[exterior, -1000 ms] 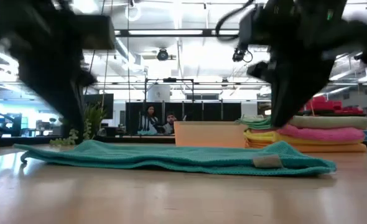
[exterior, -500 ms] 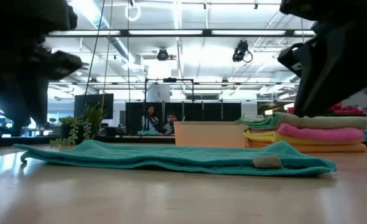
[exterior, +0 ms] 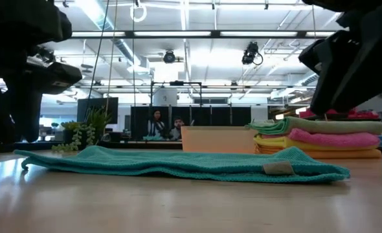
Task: Fold microfiber towels
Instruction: Fold the blue microfiber cloth
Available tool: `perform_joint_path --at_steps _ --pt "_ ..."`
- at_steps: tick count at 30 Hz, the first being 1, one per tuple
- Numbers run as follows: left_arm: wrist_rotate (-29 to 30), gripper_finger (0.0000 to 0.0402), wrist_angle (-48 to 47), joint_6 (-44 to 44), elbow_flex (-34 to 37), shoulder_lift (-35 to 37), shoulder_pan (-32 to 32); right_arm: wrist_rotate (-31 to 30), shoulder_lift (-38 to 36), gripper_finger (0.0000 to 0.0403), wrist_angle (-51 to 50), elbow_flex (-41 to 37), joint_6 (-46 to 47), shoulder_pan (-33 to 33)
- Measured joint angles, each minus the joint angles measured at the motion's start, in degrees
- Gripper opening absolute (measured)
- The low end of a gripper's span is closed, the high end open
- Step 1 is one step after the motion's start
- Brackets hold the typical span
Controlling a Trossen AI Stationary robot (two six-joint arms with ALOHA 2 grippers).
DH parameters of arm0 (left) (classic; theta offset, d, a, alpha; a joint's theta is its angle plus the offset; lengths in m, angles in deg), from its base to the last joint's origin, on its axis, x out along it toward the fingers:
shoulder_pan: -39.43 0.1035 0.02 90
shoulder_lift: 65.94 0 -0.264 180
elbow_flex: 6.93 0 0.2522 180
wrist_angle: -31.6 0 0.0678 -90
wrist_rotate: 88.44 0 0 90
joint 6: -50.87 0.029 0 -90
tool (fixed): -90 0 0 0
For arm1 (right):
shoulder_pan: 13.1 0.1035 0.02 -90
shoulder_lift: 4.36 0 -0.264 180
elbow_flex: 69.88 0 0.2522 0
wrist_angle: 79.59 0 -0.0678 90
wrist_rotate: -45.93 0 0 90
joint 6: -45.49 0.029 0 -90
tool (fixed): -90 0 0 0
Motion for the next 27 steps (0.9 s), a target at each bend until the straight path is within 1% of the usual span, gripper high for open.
perform_joint_path --at_steps 6,11,13,15,17,20,21,27 --pt "-0.03 0.0098 1.42 0.07 0.02 -3.27 -0.02 -0.14 0.00 0.0134 0.37 0.00 0.00 -0.07" --pt "-0.02 0.0102 1.26 0.85 0.04 -3.69 0.69 -0.24 0.00 0.0134 0.37 0.00 0.00 -0.04" --pt "0.00 0.0094 1.17 1.10 0.04 -3.69 0.95 -0.25 0.00 0.0134 0.34 0.00 0.00 -0.07" --pt "0.01 0.0079 1.15 1.41 0.04 -3.69 1.15 -0.21 0.00 0.0134 0.54 0.00 0.47 -0.02" --pt "-0.03 0.0056 1.20 1.51 0.04 -3.69 1.57 0.94 0.49 0.0134 1.40 0.02 0.91 0.41" --pt "0.00 0.0016 1.28 1.51 0.04 -3.69 2.20 2.84 3.31 0.0140 2.72 0.08 -2.25 2.15" --pt "0.00 0.0010 1.49 1.51 0.03 -3.69 2.39 2.86 4.27 0.0144 3.04 0.04 -3.02 2.65" --pt "0.00 0.0020 1.65 1.51 0.02 -3.69 2.99 -1.21 6.85 0.0167 3.38 0.04 -2.72 2.30"
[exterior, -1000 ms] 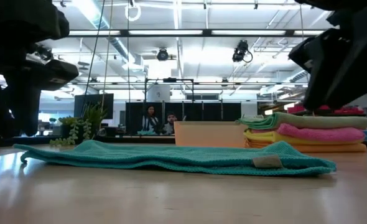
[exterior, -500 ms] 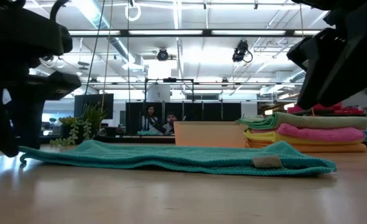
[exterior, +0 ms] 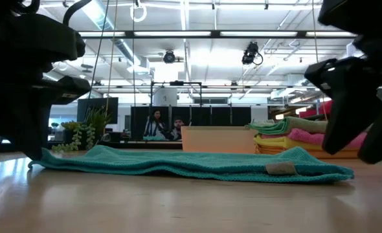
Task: Fold microfiber towels
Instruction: Fold the blue microfiber cloth
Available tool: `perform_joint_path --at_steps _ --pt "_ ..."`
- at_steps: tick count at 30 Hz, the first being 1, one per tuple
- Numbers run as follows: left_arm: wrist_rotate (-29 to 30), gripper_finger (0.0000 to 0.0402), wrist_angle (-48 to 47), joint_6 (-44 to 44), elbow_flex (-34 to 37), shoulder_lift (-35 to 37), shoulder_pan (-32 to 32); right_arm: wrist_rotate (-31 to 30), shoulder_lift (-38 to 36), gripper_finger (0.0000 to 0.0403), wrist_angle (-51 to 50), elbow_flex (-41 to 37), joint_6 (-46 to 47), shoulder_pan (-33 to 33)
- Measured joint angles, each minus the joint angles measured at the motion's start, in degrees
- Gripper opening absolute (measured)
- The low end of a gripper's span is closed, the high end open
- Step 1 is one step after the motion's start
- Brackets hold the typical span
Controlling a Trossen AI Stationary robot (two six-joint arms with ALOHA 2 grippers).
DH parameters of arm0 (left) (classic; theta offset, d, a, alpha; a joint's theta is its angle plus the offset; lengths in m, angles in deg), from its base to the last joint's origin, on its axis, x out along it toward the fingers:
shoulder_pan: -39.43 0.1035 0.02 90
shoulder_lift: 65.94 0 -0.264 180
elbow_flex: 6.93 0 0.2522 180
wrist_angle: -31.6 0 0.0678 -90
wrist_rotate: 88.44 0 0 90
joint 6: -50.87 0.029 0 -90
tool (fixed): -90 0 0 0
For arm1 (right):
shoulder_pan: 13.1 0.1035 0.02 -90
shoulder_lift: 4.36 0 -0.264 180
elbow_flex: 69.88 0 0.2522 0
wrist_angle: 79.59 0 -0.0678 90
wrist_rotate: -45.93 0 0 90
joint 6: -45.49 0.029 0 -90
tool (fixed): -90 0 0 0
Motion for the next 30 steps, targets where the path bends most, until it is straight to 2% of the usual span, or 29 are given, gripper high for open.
perform_joint_path --at_steps 5,9,18,23,27,30 --pt "-0.02 0.0006 0.03 -0.22 0.00 0.00 0.00 -0.27 0.08 0.0168 0.05 0.00 -1.10 0.06" --pt "-0.02 0.0017 0.04 -0.63 0.00 0.00 0.00 -0.31 0.11 0.0156 0.06 0.00 -1.76 -0.05" --pt "-0.02 0.0007 0.21 -1.09 0.00 0.00 0.00 1.77 4.49 0.0118 2.87 0.20 -1.06 -1.36" --pt "-0.02 0.0019 0.17 -1.09 0.00 -0.02 0.00 2.29 3.46 0.0085 1.91 0.17 0.19 -1.41" --pt "-0.02 0.0007 0.08 -1.11 -0.02 -0.02 0.00 2.54 2.44 0.0047 0.07 -0.01 -0.71 -1.60" --pt "-0.02 0.0009 0.06 -1.11 -0.02 -0.02 0.00 2.55 2.42 0.0041 -0.04 0.00 -1.81 -1.77"
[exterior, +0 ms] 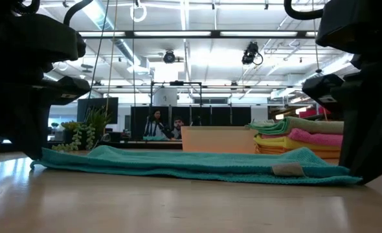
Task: Fold microfiber towels
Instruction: Fold the blue microfiber cloth
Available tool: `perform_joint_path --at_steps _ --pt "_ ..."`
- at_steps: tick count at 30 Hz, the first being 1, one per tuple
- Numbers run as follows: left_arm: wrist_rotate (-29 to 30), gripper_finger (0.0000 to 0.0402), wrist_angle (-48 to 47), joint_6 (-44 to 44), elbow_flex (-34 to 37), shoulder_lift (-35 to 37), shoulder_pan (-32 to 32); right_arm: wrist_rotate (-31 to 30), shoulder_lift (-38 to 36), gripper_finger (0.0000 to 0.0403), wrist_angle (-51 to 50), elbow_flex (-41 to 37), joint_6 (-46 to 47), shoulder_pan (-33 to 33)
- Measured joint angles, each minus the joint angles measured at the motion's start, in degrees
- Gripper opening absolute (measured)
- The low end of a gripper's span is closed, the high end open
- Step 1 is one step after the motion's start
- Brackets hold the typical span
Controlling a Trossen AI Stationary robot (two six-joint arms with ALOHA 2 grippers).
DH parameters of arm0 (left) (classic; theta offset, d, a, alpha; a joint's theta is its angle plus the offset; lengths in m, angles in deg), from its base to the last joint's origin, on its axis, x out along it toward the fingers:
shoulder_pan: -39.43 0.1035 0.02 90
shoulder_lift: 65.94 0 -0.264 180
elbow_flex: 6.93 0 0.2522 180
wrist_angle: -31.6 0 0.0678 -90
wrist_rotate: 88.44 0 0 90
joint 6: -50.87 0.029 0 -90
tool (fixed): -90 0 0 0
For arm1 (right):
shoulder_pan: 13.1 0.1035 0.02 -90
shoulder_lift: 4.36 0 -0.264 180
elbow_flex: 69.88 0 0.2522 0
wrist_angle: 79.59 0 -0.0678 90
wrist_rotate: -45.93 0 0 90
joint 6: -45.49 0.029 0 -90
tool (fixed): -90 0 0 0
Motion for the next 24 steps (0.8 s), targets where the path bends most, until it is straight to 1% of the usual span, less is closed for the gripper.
perform_joint_path --at_steps 3,6,15,18,22,24 --pt "0.00 0.0014 -0.01 0.00 0.00 0.04 0.00 -0.01 -0.35 0.0040 -0.30 0.00 -0.90 -0.38" --pt "0.00 0.0007 -0.19 -0.65 -0.04 0.60 0.00 -0.42 -1.24 0.0040 -0.92 0.55 -1.93 -0.98" --pt "0.01 0.0012 -1.60 -1.03 -0.09 4.09 0.30 -0.10 -6.86 0.0040 -2.20 1.51 -2.49 -1.87" --pt "0.04 0.0005 -5.41 -1.09 -0.06 4.49 1.16 -0.25 -7.62 0.0040 -1.14 1.53 -1.12 -2.66" --pt "1.39 0.0010 -9.37 -2.58 -0.05 4.57 2.59 0.67 -7.40 0.0040 2.00 1.53 -0.08 -3.26" --pt "1.56 0.0009 -9.50 -2.52 -0.02 4.57 2.94 1.79 -6.93 0.0040 2.73 1.55 -0.01 -3.19"
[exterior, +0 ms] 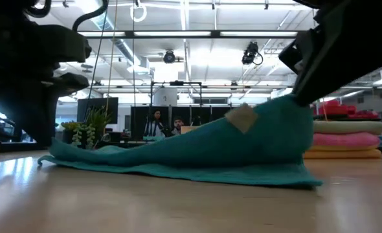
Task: Fold microfiber towels
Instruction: Fold the blue microfiber cloth
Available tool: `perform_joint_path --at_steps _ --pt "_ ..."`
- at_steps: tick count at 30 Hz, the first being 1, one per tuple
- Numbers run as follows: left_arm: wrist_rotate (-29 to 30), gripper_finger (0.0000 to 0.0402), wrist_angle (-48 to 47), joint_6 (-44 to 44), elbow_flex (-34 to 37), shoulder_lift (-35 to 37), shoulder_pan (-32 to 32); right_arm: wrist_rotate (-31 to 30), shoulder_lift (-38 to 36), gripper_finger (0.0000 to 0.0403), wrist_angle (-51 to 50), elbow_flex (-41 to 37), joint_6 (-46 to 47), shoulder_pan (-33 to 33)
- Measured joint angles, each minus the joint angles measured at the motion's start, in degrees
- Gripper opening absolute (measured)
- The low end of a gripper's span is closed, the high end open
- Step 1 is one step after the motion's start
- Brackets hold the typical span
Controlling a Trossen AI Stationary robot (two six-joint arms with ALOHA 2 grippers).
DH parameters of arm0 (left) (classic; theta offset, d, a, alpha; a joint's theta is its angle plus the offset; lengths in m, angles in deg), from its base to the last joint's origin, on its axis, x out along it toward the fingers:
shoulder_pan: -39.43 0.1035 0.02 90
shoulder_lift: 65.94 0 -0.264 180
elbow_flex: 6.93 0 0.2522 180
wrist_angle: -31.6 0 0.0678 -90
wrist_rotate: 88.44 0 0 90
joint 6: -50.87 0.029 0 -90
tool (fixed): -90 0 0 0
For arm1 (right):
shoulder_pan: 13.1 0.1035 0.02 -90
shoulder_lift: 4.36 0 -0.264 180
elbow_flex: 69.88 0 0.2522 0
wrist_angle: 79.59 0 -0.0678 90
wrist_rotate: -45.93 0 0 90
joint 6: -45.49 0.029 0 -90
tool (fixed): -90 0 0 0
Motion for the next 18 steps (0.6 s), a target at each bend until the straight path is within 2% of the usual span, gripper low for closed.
perform_joint_path --at_steps 8,18 --pt "1.58 0.0010 -0.09 0.60 0.00 0.00 1.63 1.19 0.64 0.0040 4.84 0.00 0.20 0.54" --pt "1.55 0.0010 -0.06 -0.04 0.00 0.00 2.19 4.67 8.46 0.0040 15.13 -0.11 -0.36 0.49"
